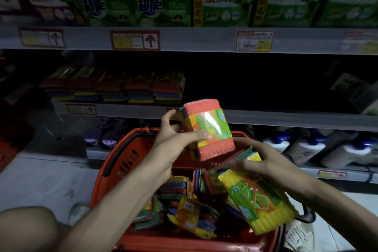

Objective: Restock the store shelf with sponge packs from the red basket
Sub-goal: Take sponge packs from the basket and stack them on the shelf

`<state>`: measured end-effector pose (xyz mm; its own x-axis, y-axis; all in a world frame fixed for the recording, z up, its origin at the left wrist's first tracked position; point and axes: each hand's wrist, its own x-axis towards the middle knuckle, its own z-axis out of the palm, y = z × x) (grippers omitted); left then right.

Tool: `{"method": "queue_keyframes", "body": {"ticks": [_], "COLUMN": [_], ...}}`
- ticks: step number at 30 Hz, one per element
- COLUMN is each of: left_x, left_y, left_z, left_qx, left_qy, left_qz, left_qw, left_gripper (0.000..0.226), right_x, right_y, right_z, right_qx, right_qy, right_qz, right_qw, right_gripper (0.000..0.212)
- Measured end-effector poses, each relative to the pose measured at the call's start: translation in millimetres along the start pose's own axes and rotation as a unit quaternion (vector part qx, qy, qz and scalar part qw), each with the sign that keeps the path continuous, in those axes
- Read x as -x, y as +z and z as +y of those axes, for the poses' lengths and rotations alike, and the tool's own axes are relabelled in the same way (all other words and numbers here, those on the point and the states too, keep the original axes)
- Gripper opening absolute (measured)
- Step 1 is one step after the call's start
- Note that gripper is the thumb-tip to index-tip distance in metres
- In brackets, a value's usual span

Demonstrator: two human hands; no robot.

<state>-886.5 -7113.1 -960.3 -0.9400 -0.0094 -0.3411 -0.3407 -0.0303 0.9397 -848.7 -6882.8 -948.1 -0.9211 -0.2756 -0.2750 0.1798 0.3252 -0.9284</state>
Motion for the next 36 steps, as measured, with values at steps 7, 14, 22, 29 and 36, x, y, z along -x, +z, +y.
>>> {"method": "queue_keyframes", "body": {"ticks": [7, 14, 22, 29, 36], "left_x": [-11, -17, -33, -53, -74], "left_y": [20, 33, 32, 31, 30], "left_z": [-3, -10, -14, -12, -14], "left_qx": [-0.017, -0.105, -0.170, -0.131, -0.079], "left_qy": [0.113, 0.232, 0.272, 0.261, 0.255], "left_qz": [0.077, 0.118, 0.132, 0.182, 0.227], "left_qw": [0.990, 0.960, 0.938, 0.939, 0.936], "left_gripper": [0.051, 0.038, 0.033, 0.039, 0.031], "right_x": [-10, -27, -40, -56, -79], "right_y": [5, 13, 31, 37, 43], "right_z": [3, 3, 7, 2, -1], "right_qx": [-0.081, -0.164, -0.190, -0.203, -0.173], "right_qy": [-0.015, 0.006, 0.005, 0.009, -0.021], "right_qz": [0.027, 0.054, 0.065, 0.080, 0.096], "right_qw": [0.996, 0.985, 0.980, 0.976, 0.980], "right_gripper": [0.063, 0.069, 0.077, 0.082, 0.086]}}
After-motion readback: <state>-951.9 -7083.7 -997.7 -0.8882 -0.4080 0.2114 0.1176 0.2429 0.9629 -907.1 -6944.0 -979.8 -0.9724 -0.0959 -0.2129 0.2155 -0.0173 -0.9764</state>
